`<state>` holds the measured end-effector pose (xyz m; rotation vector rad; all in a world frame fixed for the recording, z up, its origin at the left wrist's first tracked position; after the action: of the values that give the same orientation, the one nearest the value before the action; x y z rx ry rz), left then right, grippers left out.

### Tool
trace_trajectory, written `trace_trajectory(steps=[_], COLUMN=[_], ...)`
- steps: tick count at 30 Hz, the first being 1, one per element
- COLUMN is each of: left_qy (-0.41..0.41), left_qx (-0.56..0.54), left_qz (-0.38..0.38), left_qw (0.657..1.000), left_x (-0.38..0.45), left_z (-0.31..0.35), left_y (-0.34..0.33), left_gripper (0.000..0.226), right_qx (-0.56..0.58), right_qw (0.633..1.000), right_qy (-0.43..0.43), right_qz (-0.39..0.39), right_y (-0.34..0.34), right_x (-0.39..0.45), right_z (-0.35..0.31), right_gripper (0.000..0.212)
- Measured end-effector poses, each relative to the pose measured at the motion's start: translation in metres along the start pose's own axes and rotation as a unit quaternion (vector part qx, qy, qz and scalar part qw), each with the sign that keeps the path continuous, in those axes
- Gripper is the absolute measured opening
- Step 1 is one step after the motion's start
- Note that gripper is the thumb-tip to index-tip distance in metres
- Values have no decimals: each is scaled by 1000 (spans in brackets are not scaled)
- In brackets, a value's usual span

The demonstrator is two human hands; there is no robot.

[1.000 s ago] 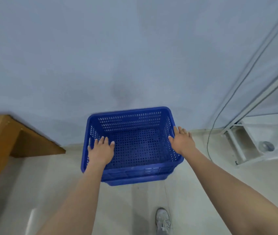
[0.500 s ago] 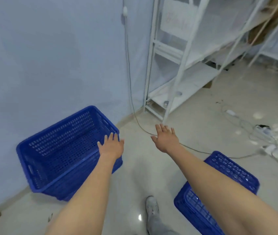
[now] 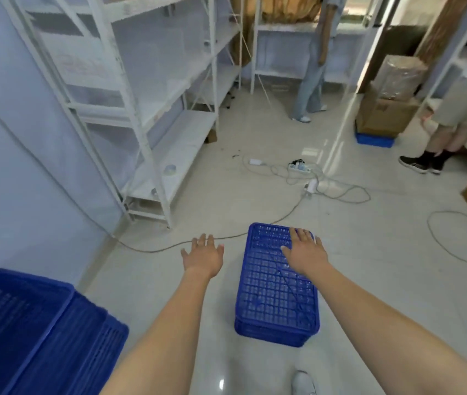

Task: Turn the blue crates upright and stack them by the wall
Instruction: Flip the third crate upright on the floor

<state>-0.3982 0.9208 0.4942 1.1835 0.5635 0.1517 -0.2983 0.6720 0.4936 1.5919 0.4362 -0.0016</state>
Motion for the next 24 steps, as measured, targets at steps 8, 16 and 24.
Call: trace_trajectory(steps=[8, 16, 24], left_qy=[-25, -16, -35], left_qx=[48, 59, 81], left_qz=[-32, -91, -151], left_qw=[998, 994, 985], left_x=[42, 79, 169], left_z=[133, 189, 181], left_y=[-61, -124, -172], left_gripper=[62, 63, 63], right_qx=[57, 48, 46], right_qw=[996, 990, 983], right_qy=[-56, -101, -129], right_qz=[-29, -85, -125], right_y=[-23, -59, -105], right_x=[32, 74, 138], right_z=[143, 237, 236], right_gripper=[70, 68, 68])
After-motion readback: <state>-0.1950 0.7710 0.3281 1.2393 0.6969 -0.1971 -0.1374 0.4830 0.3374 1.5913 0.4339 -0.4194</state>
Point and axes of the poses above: each hand's wrist, its own x-axis towards the middle knuckle, its own y-axis out of the back of the hand, z = x × y, the point moved 6 cm from there along x, towards the middle knuckle, and after that the axes turned 5 degrees about z, right-handed, at the moved point
